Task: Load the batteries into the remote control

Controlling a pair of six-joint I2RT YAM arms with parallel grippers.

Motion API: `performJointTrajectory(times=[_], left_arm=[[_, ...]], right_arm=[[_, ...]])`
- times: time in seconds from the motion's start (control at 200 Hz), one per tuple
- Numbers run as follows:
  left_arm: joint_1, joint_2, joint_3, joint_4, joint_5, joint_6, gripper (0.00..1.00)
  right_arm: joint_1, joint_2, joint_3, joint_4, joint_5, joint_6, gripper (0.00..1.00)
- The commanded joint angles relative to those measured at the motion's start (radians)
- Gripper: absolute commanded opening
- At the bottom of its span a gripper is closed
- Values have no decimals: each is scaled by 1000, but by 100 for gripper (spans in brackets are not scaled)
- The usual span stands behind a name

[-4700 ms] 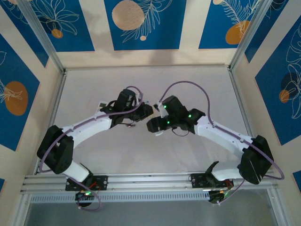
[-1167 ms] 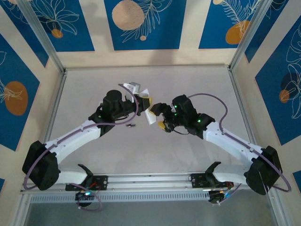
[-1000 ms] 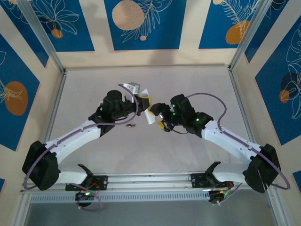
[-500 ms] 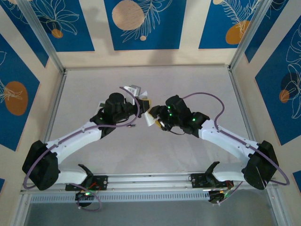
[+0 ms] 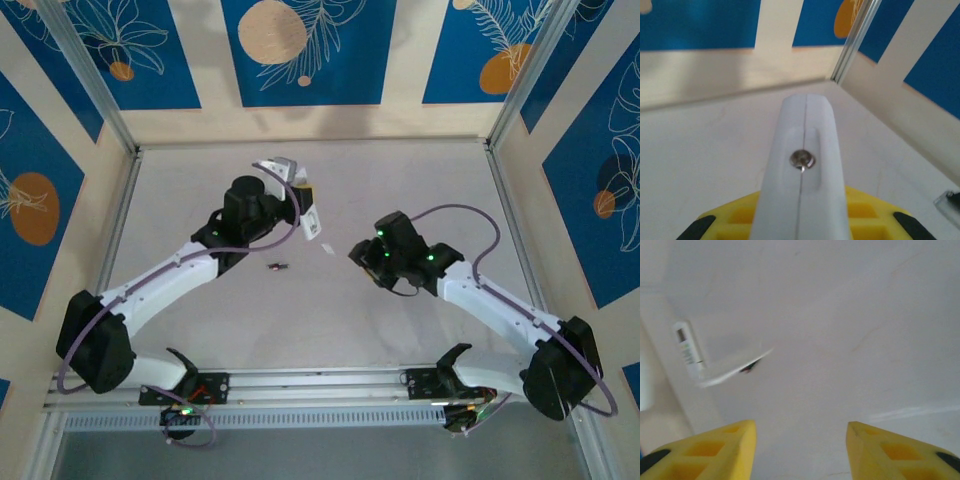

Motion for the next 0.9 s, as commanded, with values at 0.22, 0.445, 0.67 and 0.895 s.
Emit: performJointTrajectory(times=[0.22, 0.445, 0.67, 0.895], left_arm=[[7, 38, 121, -104, 158, -160, 7], [5, 33, 108, -47, 320, -318, 7], [6, 19, 90, -52, 335, -327, 7], [7, -83, 53, -164, 87, -167, 86]], right_arm=[[90, -201, -46, 319, 14, -1020, 88], [135, -1, 67, 452, -10, -1344, 90], [138, 121, 179, 444, -12, -1237, 37], [50, 155, 179, 182, 82, -838, 26]])
